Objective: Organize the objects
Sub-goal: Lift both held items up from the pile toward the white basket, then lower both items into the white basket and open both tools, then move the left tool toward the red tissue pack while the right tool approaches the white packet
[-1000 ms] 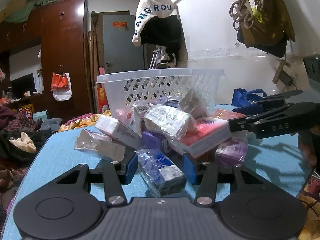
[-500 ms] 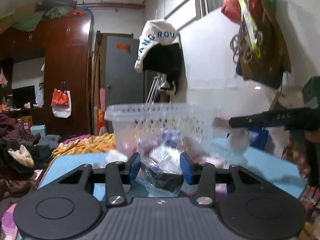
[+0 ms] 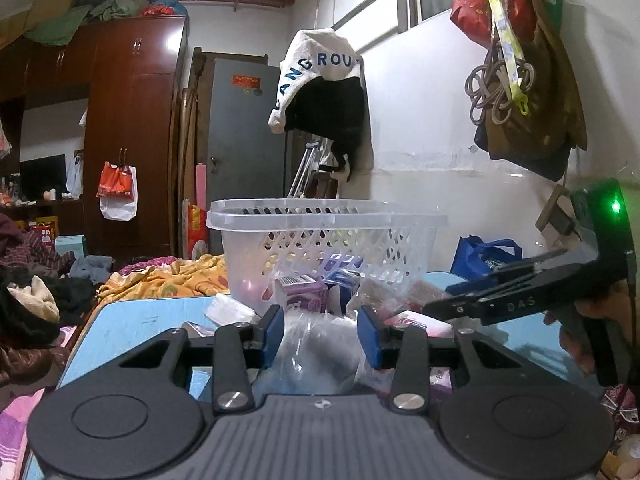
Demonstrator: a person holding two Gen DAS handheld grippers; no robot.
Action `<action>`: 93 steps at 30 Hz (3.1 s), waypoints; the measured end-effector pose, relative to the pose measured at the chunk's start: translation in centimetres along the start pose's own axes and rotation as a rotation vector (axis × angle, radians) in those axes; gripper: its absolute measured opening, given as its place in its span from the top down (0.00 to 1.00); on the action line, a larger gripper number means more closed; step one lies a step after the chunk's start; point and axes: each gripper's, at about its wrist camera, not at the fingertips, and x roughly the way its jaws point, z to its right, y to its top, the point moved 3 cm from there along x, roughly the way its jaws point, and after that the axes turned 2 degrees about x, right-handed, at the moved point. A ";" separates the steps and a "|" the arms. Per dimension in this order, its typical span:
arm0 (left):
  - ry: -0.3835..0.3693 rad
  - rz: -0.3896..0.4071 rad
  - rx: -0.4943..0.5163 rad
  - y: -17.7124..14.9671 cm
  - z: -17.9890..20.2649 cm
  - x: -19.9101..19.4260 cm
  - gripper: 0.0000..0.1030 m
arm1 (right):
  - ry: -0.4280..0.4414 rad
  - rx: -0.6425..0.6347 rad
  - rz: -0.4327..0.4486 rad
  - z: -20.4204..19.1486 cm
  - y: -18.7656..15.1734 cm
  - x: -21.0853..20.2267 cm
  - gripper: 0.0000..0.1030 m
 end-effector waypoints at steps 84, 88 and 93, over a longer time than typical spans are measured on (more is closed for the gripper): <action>-0.061 -0.344 0.040 -2.1 -0.7 4.8 0.11 | -0.195 0.197 -0.040 3.9 -3.4 -1.3 0.03; -0.046 -0.399 0.094 -2.4 0.2 5.6 0.11 | -0.224 0.159 -0.027 3.1 -3.6 -1.7 0.15; -0.042 -0.411 0.127 -2.7 0.6 5.5 0.21 | -0.221 0.149 -0.023 3.1 -3.5 -1.7 0.22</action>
